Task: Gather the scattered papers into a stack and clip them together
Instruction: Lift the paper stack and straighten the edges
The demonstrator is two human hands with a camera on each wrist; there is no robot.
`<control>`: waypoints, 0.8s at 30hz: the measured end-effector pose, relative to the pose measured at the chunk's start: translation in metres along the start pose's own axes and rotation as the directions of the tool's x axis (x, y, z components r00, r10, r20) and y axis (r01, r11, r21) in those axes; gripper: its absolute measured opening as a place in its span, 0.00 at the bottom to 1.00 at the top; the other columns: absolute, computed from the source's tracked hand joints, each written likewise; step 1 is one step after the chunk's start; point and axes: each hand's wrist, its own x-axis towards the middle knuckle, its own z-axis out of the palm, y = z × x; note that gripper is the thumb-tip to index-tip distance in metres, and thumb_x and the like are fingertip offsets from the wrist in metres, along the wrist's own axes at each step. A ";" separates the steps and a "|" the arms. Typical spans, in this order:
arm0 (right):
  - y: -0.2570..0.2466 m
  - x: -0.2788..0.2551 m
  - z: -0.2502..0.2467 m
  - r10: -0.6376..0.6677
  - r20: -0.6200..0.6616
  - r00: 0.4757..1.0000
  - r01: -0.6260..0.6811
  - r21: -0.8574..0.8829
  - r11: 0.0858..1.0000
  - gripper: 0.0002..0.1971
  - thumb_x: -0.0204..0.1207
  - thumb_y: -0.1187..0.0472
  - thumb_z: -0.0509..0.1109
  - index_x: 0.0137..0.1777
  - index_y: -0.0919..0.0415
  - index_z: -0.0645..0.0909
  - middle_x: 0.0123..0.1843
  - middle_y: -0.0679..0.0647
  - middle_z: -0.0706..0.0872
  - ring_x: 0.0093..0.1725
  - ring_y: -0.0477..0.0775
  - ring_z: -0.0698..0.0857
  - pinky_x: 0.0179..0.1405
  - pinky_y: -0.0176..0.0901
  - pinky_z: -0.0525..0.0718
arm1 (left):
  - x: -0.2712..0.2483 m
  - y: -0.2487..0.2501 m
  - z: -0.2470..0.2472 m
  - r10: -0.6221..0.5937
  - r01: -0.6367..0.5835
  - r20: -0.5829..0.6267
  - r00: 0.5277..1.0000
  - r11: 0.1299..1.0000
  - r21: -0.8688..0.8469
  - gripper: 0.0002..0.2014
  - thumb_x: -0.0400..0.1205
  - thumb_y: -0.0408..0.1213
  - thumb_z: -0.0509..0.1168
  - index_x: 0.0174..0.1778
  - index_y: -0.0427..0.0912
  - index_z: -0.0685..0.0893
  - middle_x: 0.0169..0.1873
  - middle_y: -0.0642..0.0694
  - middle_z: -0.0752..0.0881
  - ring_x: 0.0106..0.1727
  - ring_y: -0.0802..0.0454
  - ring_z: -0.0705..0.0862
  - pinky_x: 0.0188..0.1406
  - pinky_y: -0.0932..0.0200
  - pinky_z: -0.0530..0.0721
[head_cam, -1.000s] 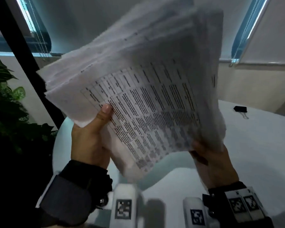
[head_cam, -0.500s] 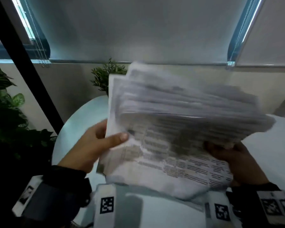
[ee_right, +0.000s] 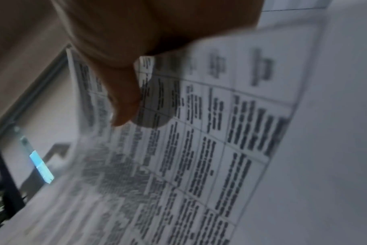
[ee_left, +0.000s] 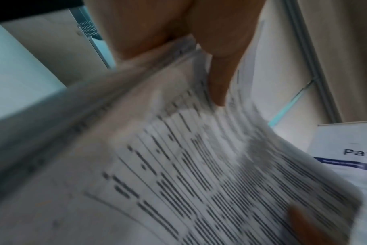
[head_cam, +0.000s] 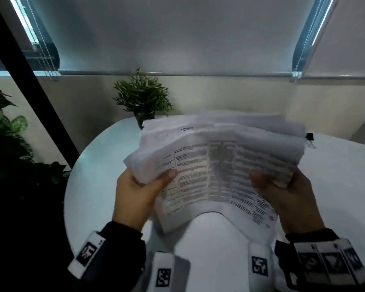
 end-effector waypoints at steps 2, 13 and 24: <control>0.005 0.000 -0.007 0.024 0.033 0.999 -0.026 0.058 0.998 0.38 0.48 0.42 0.85 0.57 0.62 0.84 0.50 0.53 0.92 0.52 0.55 0.90 0.44 0.41 0.88 | 0.008 -0.002 -0.011 -0.001 0.001 0.072 0.997 1.000 -0.001 0.23 0.59 0.29 0.80 0.51 0.36 0.87 0.41 0.50 0.93 0.43 0.56 0.91 0.37 0.68 0.86; 0.020 0.014 -0.015 -0.067 0.137 0.988 0.043 0.173 0.984 0.34 0.53 0.60 0.83 0.62 0.59 0.79 0.50 0.48 0.91 0.52 0.50 0.89 0.45 0.40 0.87 | 0.017 -0.003 -0.018 0.083 -0.066 0.174 0.981 0.993 -0.100 0.42 0.47 0.52 0.86 0.57 0.44 0.82 0.50 0.48 0.92 0.53 0.52 0.90 0.44 0.62 0.87; 0.017 0.004 -0.008 -0.081 0.057 0.995 0.074 0.109 0.991 0.25 0.59 0.77 0.78 0.35 0.38 0.90 0.35 0.38 0.91 0.39 0.35 0.88 0.37 0.27 0.84 | 0.005 0.000 -0.002 0.140 -0.135 0.151 0.979 0.990 -0.038 0.13 0.62 0.41 0.80 0.42 0.49 0.92 0.41 0.53 0.93 0.44 0.57 0.91 0.41 0.66 0.87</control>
